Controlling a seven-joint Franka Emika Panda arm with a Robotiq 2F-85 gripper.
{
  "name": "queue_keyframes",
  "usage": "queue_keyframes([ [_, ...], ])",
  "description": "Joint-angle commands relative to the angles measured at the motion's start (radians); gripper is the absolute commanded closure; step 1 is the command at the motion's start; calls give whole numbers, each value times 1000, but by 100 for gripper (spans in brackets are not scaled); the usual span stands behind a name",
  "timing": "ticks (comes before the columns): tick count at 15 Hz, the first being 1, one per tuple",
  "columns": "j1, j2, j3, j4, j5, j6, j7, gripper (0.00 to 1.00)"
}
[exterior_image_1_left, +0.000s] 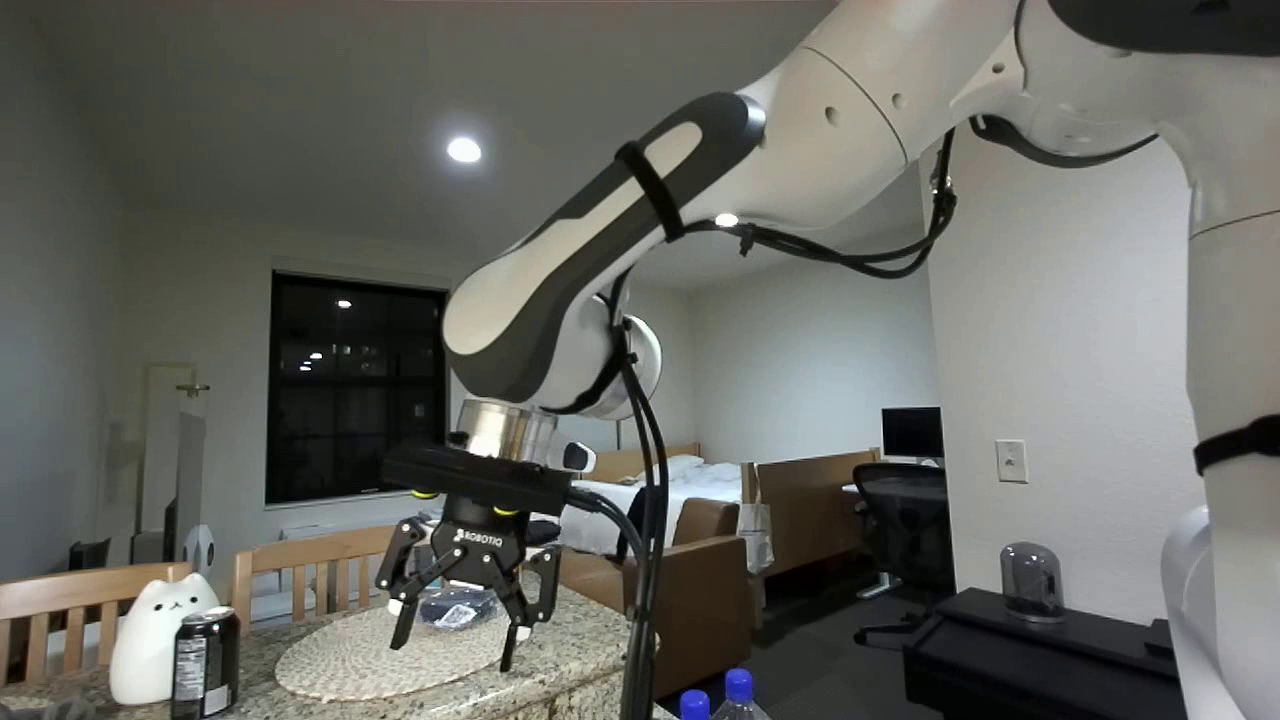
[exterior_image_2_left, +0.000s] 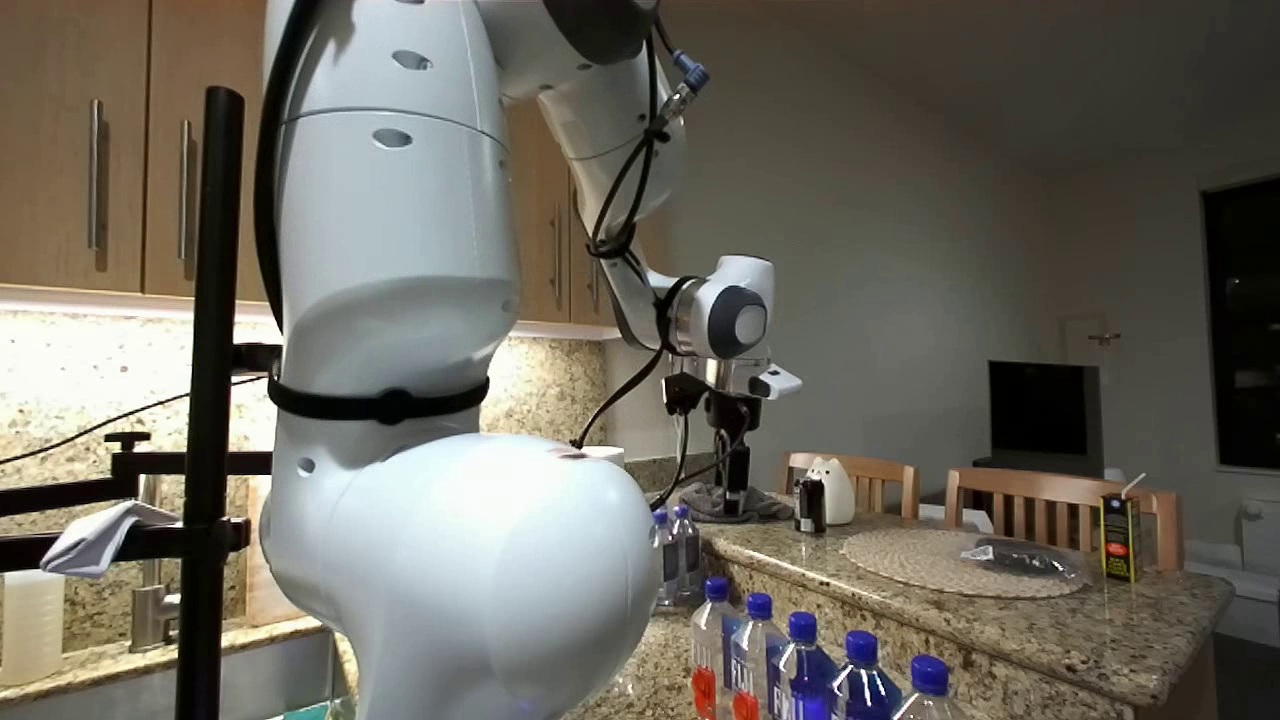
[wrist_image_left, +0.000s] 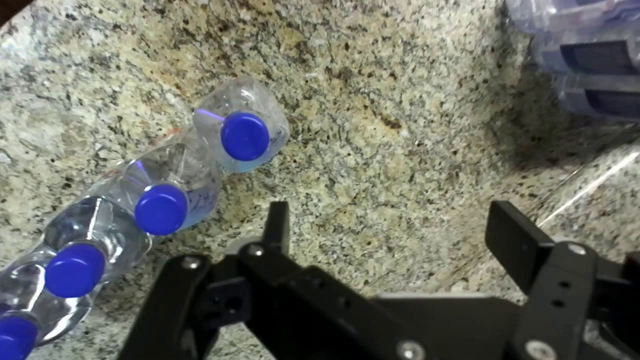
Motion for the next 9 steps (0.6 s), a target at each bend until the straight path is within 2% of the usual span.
queue_keyframes([
  [1, -17, -6, -12, 35, 110, -117, -262, 0],
  [5, -58, 1, -49, 92, 81, -369, -463, 0],
  [9, -121, 32, -81, 161, -58, -610, -600, 0],
])
